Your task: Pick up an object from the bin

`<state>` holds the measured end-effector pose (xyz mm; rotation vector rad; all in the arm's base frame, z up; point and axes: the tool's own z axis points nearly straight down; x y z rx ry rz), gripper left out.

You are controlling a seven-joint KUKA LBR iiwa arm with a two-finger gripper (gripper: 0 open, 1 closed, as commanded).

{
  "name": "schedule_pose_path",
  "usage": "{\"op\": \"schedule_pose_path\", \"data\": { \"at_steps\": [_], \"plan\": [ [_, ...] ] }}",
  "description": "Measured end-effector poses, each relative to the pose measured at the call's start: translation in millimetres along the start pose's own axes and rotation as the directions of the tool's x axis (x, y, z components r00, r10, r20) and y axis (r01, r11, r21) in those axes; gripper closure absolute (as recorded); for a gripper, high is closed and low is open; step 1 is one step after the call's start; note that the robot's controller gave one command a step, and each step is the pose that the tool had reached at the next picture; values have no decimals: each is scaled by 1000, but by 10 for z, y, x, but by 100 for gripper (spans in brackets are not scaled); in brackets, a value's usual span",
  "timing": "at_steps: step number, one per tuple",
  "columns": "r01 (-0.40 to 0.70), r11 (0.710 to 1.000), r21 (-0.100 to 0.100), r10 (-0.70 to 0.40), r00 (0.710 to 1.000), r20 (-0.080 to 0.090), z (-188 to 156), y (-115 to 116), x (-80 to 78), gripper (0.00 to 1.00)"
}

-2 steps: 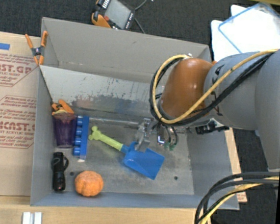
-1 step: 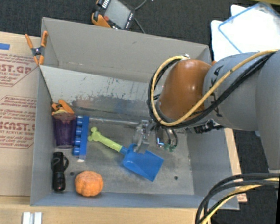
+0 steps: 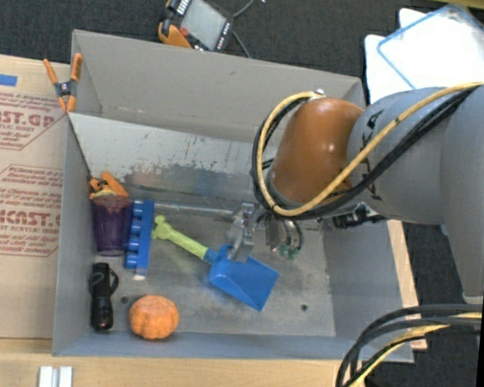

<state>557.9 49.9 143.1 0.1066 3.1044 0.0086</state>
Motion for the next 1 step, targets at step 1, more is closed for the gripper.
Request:
{"op": "schedule_pose_path", "data": {
  "at_steps": [1],
  "plan": [
    [11, 1000, 1, -11, 1000, -1, -6, 12, 14, 100]
  ]
}}
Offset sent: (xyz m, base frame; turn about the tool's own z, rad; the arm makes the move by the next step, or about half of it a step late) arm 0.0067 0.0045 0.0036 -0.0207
